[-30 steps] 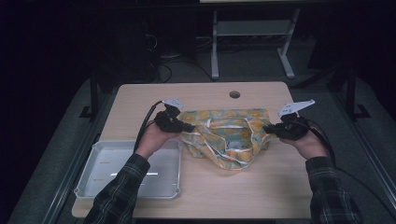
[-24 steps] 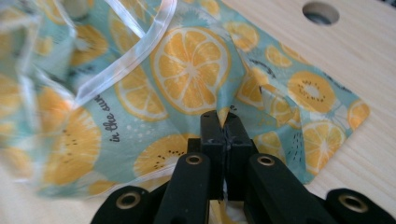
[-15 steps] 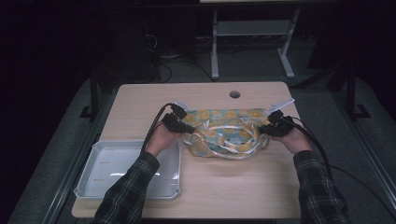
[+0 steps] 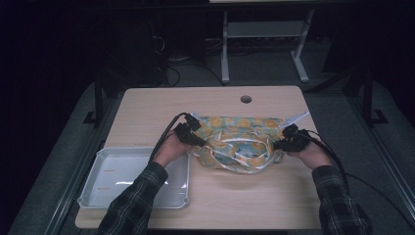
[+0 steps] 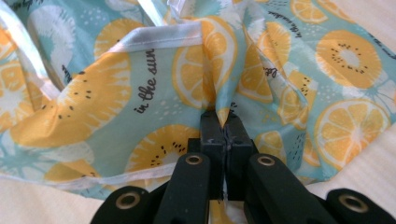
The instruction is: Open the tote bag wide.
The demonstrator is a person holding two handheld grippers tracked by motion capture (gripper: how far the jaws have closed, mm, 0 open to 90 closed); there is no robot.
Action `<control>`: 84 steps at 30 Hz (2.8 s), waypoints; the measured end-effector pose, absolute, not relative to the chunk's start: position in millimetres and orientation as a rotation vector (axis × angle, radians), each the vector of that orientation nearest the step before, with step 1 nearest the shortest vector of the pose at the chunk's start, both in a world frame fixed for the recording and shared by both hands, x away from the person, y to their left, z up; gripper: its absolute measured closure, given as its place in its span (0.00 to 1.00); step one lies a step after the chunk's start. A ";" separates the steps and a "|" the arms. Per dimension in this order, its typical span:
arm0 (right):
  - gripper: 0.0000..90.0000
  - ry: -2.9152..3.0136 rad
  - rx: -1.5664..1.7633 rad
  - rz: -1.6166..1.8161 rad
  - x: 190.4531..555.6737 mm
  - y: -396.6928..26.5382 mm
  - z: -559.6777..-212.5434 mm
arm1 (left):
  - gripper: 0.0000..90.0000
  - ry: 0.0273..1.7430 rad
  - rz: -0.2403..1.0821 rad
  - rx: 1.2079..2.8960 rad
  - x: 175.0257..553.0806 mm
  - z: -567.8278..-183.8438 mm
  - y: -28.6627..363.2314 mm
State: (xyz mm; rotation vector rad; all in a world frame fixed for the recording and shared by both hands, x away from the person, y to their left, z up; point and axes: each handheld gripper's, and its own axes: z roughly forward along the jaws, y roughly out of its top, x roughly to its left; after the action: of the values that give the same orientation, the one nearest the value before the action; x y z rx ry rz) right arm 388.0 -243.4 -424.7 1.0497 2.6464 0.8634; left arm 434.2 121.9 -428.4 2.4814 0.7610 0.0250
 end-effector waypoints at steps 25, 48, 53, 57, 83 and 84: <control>0.99 2.731 0.919 0.890 320.3 -252.1 -407.4 | 1.00 0.597 -0.078 2.496 382.4 -400.7 126.8; 0.99 2.696 1.076 0.783 360.9 -256.4 -437.4 | 1.00 0.747 -0.047 2.542 413.8 -428.9 106.0; 0.98 2.737 1.046 0.760 351.4 -256.3 -440.2 | 1.00 0.709 -0.074 2.571 398.0 -427.6 105.6; 0.98 2.771 1.035 0.746 343.3 -254.5 -440.5 | 1.00 0.681 -0.106 2.584 383.7 -426.7 107.7; 0.66 2.606 1.092 1.020 316.0 -278.8 -397.8 | 0.54 0.614 -0.101 2.417 367.5 -394.1 141.0; 0.66 2.594 1.079 1.027 314.8 -279.0 -394.0 | 0.52 0.609 -0.090 2.407 366.3 -390.2 141.7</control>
State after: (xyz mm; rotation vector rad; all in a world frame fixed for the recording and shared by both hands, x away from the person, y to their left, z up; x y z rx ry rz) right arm 314.8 -279.0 -394.0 1.0786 2.5943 1.0268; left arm 366.3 141.7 -390.2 2.4073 0.6087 -0.0897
